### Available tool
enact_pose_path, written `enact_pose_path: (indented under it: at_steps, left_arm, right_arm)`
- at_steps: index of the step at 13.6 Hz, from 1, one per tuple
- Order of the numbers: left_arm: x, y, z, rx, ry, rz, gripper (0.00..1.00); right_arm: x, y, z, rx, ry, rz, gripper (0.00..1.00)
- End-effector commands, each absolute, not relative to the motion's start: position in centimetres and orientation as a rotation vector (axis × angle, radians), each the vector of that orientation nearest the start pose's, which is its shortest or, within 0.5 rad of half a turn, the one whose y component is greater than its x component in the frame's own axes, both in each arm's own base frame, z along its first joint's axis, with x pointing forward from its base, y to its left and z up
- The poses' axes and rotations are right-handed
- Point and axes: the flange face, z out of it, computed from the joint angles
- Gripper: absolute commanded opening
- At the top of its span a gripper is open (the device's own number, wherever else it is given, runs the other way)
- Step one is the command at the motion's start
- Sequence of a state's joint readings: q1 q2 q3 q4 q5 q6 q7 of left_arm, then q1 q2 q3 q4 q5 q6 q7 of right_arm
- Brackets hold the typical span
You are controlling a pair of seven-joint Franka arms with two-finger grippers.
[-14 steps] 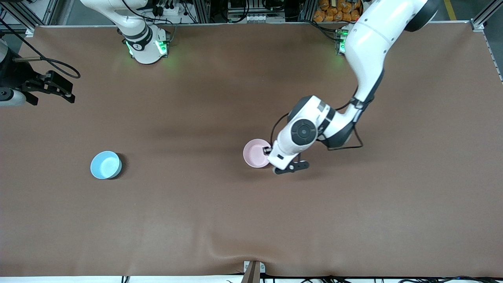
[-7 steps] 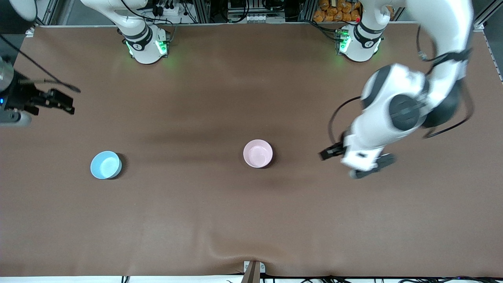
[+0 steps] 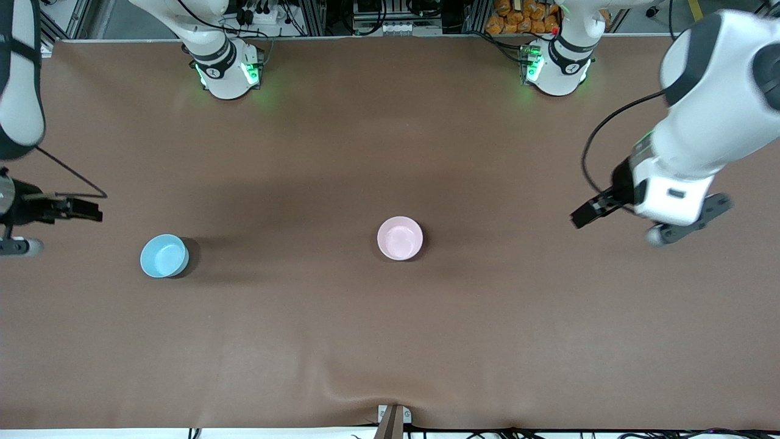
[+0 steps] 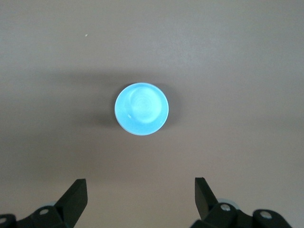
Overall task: Stack pink and blue bowls on white bowl
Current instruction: 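Raise the left gripper away while the right gripper grasps the blue bowl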
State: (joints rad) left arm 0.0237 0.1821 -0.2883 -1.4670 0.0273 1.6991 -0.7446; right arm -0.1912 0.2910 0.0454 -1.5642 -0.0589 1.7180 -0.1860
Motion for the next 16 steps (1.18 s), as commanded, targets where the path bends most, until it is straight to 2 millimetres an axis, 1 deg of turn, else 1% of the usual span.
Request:
enact_pose_path:
  at_steps: [1, 2, 3, 4, 5, 6, 7, 8, 9, 10, 11, 12, 13, 15, 16]
  left_arm:
    - [57.9, -10.7, 61.4, -3.075, -0.645, -0.07, 1.0]
    - [57.5, -10.0, 61.9, -3.083, -0.58, -0.063, 1.0]
    - [57.4, -9.0, 61.8, -3.085, -0.544, -0.037, 1.0]
    - [57.2, -8.6, 61.6, -3.083, -0.529, -0.011, 1.0]
    - [57.3, -8.6, 61.3, -3.083, -0.517, 0.001, 1.0]
    - [57.5, -8.6, 61.1, -3.082, -0.512, 0.002, 1.0]
    - [57.5, -8.6, 61.1, -3.083, -0.507, 0.002, 1.0]
    - [57.6, -9.0, 60.7, -3.085, -0.497, 0.012, 1.0]
    - [57.6, -9.1, 60.7, -3.085, -0.492, 0.014, 1.0]
    - [57.6, -9.2, 60.6, -3.089, -0.486, 0.018, 1.0]
    - [57.5, -9.3, 60.6, -3.101, -0.435, 0.023, 1.0]
    - [57.2, -9.4, 60.8, -3.112, -0.342, 0.036, 1.0]
    - [56.7, -9.5, 61.2, -3.111, -0.292, 0.054, 1.0]
    - [55.7, -9.6, 62.4, -3.104, -0.289, 0.06, 1.0]
    - [55.4, -9.7, 62.5, -3.098, -0.298, 0.072, 1.0]
  right_arm:
    - [63.4, -11.6, 41.7, -3.142, -0.093, 0.22, 1.0]
    - [64.0, -12.2, 39.3, -3.139, -0.084, 0.219, 1.0]
    - [64.3, -13.4, 36.7, -3.131, -0.064, 0.239, 1.0]
    - [64.4, -14.4, 34.5, -3.118, -0.078, 0.256, 1.0]
    - [64.5, -15.0, 32.9, -3.089, -0.097, 0.262, 1.0]
    - [64.5, -15.2, 31.9, -3.059, -0.079, 0.265, 1.0]
    - [64.4, -15.6, 30.0, -3.041, -0.062, 0.29, 0.93]
    - [64.4, -15.7, 28.8, -3.033, -0.054, 0.304, 0.9]
    - [64.4, -15.4, 28.1, -3.029, -0.061, 0.315, 0.86]
    - [64.5, -15.2, 27.3, -3.026, -0.067, 0.324, 0.8]
    - [64.6, -15.3, 26.6, -3.03, -0.078, 0.318, 0.78]
    - [64.7, -15.1, 26.5, -3.032, -0.106, 0.309, 0.72]
    - [64.8, -15.3, 26.2, -3.031, -0.131, 0.298, 0.69]
    - [64.8, -16.0, 24.8, -3.03, -0.168, 0.272, 0.68]
    - [64.6, -16.0, 24.0, -3.03, -0.178, 0.269, 0.68]
